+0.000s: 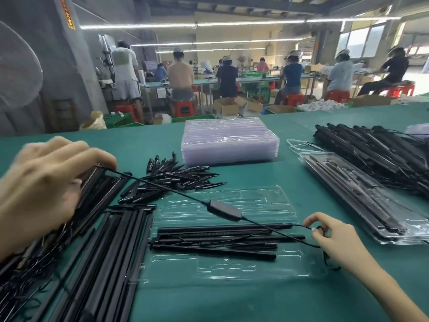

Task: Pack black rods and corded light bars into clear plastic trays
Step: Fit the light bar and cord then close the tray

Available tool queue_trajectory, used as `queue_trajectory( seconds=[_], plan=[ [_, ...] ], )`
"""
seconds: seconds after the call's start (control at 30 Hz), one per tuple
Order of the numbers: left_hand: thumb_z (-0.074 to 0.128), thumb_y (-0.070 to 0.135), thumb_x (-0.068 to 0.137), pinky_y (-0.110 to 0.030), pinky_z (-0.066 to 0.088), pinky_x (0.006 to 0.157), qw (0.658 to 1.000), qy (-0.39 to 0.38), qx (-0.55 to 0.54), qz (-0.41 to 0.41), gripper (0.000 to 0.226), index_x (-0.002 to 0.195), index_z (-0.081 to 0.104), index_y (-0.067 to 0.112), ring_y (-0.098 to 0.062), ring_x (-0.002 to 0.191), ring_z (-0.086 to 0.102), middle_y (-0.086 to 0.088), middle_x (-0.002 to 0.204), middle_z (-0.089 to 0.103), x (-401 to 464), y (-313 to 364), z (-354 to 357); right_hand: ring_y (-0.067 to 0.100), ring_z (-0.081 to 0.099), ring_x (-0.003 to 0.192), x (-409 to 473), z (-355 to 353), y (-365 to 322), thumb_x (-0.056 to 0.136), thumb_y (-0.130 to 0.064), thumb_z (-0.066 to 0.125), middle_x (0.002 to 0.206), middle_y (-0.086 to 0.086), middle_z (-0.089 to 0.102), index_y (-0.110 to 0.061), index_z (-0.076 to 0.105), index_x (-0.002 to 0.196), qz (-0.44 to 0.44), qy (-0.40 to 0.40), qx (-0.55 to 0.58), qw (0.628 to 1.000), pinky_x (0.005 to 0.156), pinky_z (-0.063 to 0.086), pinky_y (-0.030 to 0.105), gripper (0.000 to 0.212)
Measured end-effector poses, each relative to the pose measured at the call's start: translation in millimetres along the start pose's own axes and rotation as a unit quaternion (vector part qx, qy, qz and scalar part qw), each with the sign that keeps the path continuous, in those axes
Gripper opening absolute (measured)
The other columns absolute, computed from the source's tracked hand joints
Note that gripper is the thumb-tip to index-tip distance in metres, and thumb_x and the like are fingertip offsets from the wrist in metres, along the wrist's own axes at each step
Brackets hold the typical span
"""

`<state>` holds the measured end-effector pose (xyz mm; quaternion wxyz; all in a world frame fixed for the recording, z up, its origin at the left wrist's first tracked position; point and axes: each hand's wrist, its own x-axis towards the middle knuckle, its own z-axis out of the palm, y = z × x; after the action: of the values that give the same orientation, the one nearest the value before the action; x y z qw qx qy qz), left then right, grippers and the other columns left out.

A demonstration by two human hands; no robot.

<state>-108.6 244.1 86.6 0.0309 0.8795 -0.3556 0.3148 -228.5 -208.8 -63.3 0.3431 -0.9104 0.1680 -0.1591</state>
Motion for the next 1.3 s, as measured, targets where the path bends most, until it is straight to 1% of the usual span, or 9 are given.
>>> queue_trajectory(
  seconds=[0.1, 0.17, 0.3, 0.37, 0.43, 0.63, 0.8, 0.93, 1.3],
  plan=[
    [0.050, -0.019, 0.046, -0.032, 0.031, 0.061, 0.993, -0.019, 0.089, 0.081, 0.068, 0.094, 0.061, 0.028, -0.010, 0.073, 0.027, 0.012, 0.080, 0.041, -4, 19, 32, 0.014, 0.037, 0.046, -3, 5, -6, 0.082, -0.004, 0.054, 0.054, 0.001, 0.049, -0.034, 0.059, 0.076, 0.004, 0.007, -0.045, 0.999, 0.054, 0.040, 0.026, 0.031],
    [0.056, -0.020, 0.033, -0.034, 0.042, 0.066, 0.982, -0.141, 0.102, 0.079, 0.077, 0.090, 0.063, 0.031, -0.011, 0.079, 0.040, 0.009, 0.085, 0.050, -19, 32, 63, 0.014, 0.046, 0.050, -8, 9, -10, 0.079, -0.009, 0.057, 0.054, -0.003, 0.055, -0.036, 0.058, 0.072, 0.006, 0.028, -0.082, 0.996, 0.055, 0.042, 0.030, 0.027],
    [0.044, 0.004, 0.073, -0.039, 0.016, 0.110, 0.938, -0.335, 0.026, -0.087, 0.066, 0.128, 0.039, 0.039, -0.006, 0.122, 0.030, 0.013, 0.119, 0.031, -49, 48, 116, 0.012, 0.051, 0.060, -13, 16, -19, 0.075, -0.023, 0.061, 0.059, -0.012, 0.056, -0.044, 0.056, 0.068, 0.012, 0.050, -0.175, 0.983, 0.054, 0.032, 0.026, 0.023],
    [0.044, 0.012, 0.077, -0.044, 0.004, 0.116, 0.949, -0.299, -0.042, -0.092, 0.060, 0.129, 0.038, 0.041, 0.001, 0.127, 0.023, 0.018, 0.124, 0.031, -50, 63, 124, 0.005, 0.049, 0.062, -12, 20, -19, 0.075, -0.022, 0.060, 0.061, -0.010, 0.054, -0.046, 0.054, 0.067, 0.020, 0.044, -0.154, 0.987, 0.054, 0.031, 0.025, 0.026],
    [0.045, 0.018, 0.085, -0.036, 0.010, 0.116, 0.963, -0.248, -0.092, -0.038, 0.048, 0.126, 0.042, 0.043, 0.009, 0.123, 0.026, 0.025, 0.122, 0.037, -43, 86, 129, 0.004, 0.051, 0.059, -11, 23, -15, 0.074, -0.016, 0.059, 0.054, -0.010, 0.053, -0.043, 0.057, 0.066, 0.027, 0.032, -0.093, 0.995, 0.052, 0.036, 0.024, 0.028],
    [0.048, 0.043, 0.095, -0.017, 0.021, 0.089, 0.964, -0.196, -0.180, 0.017, 0.025, 0.119, 0.051, 0.035, -0.001, 0.112, 0.040, 0.020, 0.117, 0.048, -19, 147, 149, 0.008, 0.047, 0.054, -12, 27, -5, 0.074, -0.005, 0.063, 0.048, -0.009, 0.044, -0.037, 0.063, 0.074, 0.027, 0.054, 0.020, 0.998, 0.054, 0.038, 0.029, 0.032],
    [0.049, 0.034, 0.097, -0.017, 0.026, 0.087, 0.960, -0.143, -0.241, 0.000, 0.021, 0.116, 0.058, 0.029, -0.004, 0.104, 0.043, 0.018, 0.111, 0.054, -23, 154, 153, 0.010, 0.039, 0.048, -12, 30, -4, 0.076, -0.003, 0.062, 0.045, -0.007, 0.039, -0.035, 0.063, 0.075, 0.019, 0.063, 0.036, 0.997, 0.053, 0.036, 0.029, 0.033],
    [0.057, 0.023, 0.094, -0.008, 0.032, 0.085, 0.901, -0.188, -0.390, -0.007, 0.016, 0.107, 0.067, 0.022, 0.004, 0.094, 0.044, 0.013, 0.098, 0.049, -24, 174, 152, 0.010, 0.038, 0.047, -9, 29, 0, 0.076, -0.006, 0.062, 0.045, -0.009, 0.041, -0.036, 0.063, 0.077, 0.022, 0.059, 0.034, 0.997, 0.054, 0.037, 0.031, 0.030],
    [0.067, 0.024, 0.087, -0.005, 0.032, 0.074, 0.885, -0.190, -0.417, -0.080, 0.019, 0.103, 0.072, 0.033, 0.005, 0.089, 0.046, 0.016, 0.088, 0.049, -25, 184, 153, 0.009, 0.040, 0.048, -11, 31, 3, 0.077, -0.005, 0.062, 0.045, -0.010, 0.042, -0.035, 0.062, 0.078, -0.002, 0.056, 0.023, 0.998, 0.053, 0.037, 0.030, 0.030]
  ],
)
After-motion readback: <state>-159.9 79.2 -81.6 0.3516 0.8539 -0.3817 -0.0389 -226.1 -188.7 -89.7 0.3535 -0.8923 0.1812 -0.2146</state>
